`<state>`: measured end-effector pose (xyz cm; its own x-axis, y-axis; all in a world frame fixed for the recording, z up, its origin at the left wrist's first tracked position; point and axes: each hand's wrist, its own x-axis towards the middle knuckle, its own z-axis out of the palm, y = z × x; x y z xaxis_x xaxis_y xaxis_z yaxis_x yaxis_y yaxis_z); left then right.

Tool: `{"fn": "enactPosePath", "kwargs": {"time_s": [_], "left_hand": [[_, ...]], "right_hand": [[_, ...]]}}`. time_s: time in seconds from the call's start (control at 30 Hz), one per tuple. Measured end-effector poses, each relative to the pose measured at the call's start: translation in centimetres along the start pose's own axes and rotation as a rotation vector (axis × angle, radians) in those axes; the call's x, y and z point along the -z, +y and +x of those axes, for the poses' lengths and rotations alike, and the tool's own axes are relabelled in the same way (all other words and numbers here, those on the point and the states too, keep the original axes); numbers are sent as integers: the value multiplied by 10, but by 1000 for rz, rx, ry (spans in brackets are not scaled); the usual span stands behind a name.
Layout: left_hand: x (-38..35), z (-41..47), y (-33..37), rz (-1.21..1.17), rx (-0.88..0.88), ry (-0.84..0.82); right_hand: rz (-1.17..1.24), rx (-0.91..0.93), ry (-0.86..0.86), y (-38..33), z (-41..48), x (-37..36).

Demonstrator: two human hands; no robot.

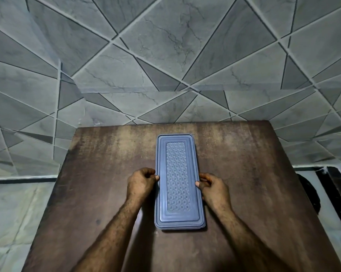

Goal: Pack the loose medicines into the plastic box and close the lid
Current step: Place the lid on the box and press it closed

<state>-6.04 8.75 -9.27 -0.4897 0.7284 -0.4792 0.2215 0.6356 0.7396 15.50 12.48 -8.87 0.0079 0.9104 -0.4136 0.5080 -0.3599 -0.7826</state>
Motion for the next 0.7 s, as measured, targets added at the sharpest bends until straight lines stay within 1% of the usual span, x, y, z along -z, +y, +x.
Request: {"fn": "enactPosePath", "kwargs": {"time_s": [0.2,0.4,0.5,0.7], "left_hand": [[-1,-3,-13,-39,28,-12],[0,-30,-29,-87,61,-80],[0,-41,-40,-170,100,-124],[1,-68,-50,-315,218,-226]], "right_hand": [[65,-11,-57,6,-1,2],[75,-14,-111,22,-17,4],[84,-35,-148,33,-23,5],[269,-197,-284,39,-45,9]]}}
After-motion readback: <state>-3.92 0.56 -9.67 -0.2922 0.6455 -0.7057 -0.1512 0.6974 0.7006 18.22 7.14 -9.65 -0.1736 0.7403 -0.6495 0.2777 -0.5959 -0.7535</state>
